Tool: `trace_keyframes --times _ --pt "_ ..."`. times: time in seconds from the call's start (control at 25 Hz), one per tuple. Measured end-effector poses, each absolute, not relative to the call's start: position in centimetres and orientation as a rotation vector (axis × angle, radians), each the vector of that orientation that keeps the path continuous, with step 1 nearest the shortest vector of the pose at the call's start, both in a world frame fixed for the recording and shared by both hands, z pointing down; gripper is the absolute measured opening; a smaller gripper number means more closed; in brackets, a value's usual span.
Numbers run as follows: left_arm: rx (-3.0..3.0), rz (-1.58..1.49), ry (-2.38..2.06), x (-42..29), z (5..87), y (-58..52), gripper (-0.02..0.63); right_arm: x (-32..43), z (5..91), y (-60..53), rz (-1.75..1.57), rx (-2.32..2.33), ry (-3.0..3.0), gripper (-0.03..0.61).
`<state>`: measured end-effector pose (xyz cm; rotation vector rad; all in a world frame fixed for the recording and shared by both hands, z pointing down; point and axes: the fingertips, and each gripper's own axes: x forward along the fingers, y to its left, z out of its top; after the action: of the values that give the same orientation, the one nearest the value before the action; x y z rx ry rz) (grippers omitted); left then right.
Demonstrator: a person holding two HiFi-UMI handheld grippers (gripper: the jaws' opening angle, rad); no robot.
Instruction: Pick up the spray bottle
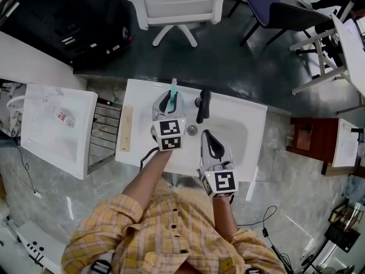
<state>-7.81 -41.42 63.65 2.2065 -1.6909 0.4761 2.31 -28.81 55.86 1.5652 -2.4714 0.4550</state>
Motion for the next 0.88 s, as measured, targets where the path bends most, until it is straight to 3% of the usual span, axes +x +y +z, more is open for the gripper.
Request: trace_keyframes --times 0.88 --pt "2.251 0.384 -1.722 -7.7 57.7 -38.3 0.077 3.5 52.4 -26.7 0.415 1.594 -2.521 0.002"
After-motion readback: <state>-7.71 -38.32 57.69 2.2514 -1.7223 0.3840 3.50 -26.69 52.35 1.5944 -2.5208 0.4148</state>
